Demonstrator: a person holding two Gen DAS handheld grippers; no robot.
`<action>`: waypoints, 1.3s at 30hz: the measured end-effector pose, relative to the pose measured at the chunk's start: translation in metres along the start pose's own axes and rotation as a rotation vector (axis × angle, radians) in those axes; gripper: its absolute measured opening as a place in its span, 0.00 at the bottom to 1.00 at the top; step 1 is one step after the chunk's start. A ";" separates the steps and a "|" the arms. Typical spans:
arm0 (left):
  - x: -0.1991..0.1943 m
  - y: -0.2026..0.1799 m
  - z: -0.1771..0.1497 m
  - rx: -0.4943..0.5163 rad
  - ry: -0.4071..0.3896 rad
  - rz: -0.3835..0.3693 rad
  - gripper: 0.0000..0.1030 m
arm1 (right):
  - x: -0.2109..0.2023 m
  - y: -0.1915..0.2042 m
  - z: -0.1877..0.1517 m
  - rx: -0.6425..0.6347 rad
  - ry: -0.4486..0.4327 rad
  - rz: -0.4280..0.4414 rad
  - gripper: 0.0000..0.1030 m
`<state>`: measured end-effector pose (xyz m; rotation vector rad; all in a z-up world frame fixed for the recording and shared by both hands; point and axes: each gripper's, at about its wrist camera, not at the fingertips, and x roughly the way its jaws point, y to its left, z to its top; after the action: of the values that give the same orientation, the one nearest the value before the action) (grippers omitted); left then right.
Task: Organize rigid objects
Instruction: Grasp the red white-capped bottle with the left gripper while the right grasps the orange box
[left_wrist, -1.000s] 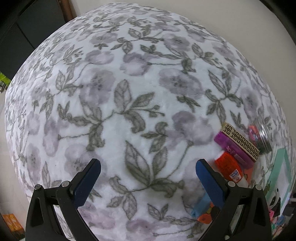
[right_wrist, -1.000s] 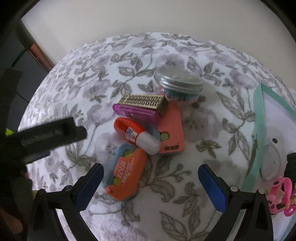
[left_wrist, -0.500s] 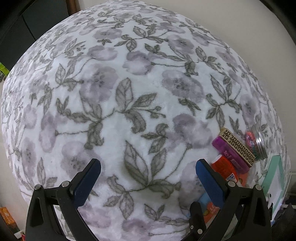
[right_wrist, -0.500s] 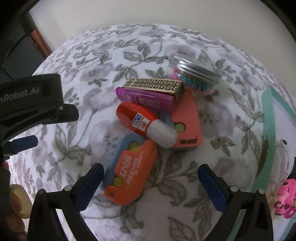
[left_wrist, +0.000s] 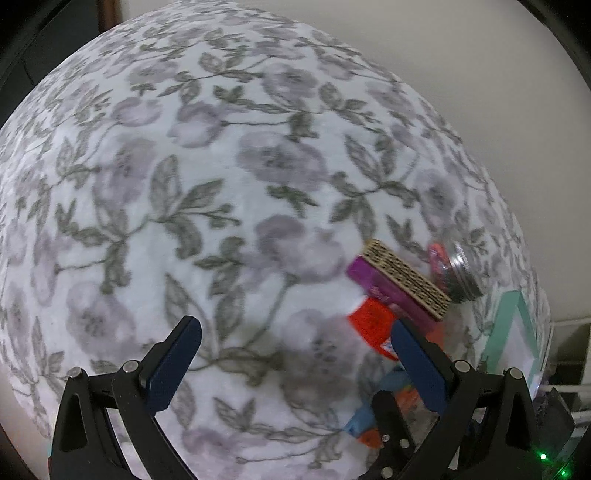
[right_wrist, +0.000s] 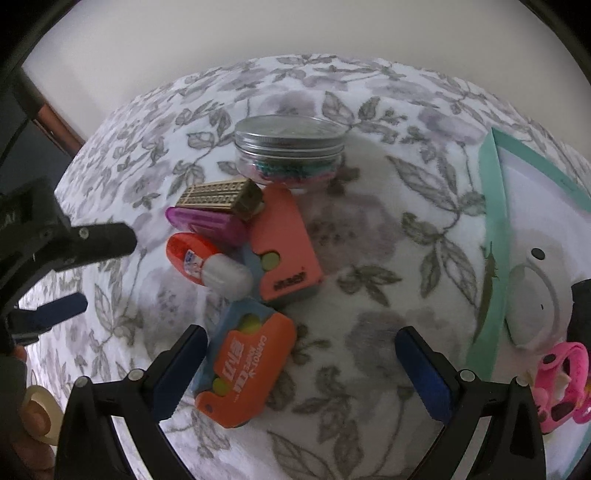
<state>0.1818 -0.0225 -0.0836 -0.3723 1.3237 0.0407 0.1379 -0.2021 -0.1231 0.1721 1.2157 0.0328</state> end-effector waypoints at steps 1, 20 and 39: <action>0.002 -0.004 0.000 0.008 0.002 -0.007 0.99 | 0.000 -0.002 0.000 -0.005 0.005 0.000 1.00; 0.048 -0.053 0.005 0.244 0.007 0.149 0.99 | -0.004 -0.004 -0.019 -0.078 0.036 0.005 1.00; 0.053 -0.047 0.017 0.302 -0.001 0.168 0.73 | -0.009 0.001 -0.021 -0.108 0.076 -0.017 0.87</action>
<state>0.2225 -0.0710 -0.1188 -0.0047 1.3335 -0.0183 0.1156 -0.1998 -0.1220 0.0671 1.2881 0.0910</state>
